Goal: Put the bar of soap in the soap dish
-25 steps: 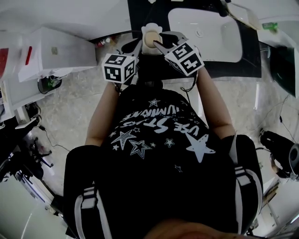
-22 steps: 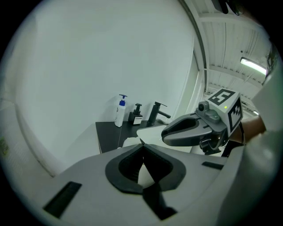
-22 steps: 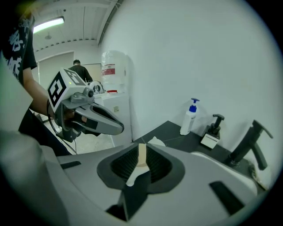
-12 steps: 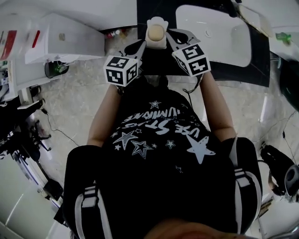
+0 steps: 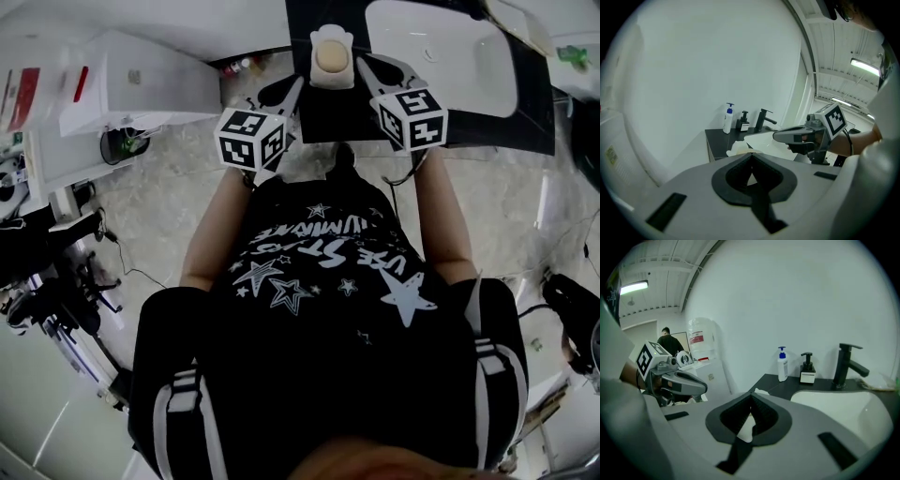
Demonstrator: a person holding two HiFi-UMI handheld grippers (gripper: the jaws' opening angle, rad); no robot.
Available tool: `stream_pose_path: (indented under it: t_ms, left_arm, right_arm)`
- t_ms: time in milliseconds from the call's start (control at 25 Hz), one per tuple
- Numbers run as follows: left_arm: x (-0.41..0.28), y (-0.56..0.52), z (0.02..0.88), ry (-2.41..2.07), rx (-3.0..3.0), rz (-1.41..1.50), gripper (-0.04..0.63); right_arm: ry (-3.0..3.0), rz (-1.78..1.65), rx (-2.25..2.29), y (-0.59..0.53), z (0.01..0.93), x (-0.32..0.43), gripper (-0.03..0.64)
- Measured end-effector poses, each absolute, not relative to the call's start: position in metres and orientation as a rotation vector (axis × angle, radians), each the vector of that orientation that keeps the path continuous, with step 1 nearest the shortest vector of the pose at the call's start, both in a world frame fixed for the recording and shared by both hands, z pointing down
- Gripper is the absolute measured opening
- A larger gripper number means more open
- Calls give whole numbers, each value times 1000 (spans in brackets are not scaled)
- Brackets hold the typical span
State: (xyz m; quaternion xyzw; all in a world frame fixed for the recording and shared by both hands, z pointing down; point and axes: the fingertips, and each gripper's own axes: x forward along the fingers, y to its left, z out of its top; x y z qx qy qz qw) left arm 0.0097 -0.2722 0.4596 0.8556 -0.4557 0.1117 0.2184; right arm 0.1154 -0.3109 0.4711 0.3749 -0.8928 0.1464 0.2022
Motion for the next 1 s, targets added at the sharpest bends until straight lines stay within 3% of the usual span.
stream_pose_path:
  t_ms: [600, 1000]
  left_arm:
    - [-104, -224, 427, -1186, 2459, 145, 11]
    - [-115, -172, 421, -992, 2564, 138, 11]
  right_arm:
    - [-2423, 337, 1274, -251, 439, 22, 6]
    - [-2321, 377, 1524, -175, 434, 23, 6]
